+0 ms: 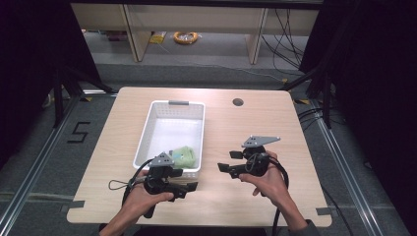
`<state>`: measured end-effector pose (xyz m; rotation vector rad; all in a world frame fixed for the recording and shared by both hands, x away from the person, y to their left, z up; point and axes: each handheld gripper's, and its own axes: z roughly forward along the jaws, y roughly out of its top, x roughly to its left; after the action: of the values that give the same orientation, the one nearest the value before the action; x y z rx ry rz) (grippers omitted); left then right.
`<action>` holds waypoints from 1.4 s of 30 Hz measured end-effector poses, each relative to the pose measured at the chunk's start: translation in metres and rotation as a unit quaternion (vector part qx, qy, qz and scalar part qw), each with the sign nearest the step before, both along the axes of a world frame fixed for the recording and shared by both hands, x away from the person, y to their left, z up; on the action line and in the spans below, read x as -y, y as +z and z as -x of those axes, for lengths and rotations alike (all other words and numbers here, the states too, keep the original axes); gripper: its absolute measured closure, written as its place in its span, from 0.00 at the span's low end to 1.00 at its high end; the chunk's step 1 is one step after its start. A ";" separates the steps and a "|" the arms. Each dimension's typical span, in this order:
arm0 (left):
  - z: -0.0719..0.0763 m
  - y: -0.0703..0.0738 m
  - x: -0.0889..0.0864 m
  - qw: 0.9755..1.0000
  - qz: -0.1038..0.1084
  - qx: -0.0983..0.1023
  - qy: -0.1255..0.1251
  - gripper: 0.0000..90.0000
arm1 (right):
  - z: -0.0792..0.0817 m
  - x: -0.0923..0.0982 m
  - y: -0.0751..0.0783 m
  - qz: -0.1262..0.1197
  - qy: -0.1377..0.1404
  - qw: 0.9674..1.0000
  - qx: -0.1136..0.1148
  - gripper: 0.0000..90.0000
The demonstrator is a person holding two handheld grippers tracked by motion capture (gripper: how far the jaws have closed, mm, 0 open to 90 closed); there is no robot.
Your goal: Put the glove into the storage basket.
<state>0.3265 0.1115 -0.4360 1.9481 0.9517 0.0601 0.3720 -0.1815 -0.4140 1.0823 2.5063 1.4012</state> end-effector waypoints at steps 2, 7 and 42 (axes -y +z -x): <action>0.002 -0.002 0.000 1.000 0.000 -0.002 -0.002 0.27 | 0.002 0.004 -0.004 0.001 -0.006 1.000 0.010 0.34; 0.008 -0.006 0.000 1.000 0.002 -0.002 -0.009 0.27 | 0.008 0.015 -0.011 -0.004 -0.012 1.000 -0.009 0.34; 0.031 -0.037 0.003 0.999 -0.007 0.014 -0.028 0.22 | 0.051 0.040 -0.047 -0.016 -0.009 1.000 -0.002 0.25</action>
<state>0.2954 0.1081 -0.4732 1.9801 0.8798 0.0618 0.3215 -0.2214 -0.4605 1.1129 2.4785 1.4411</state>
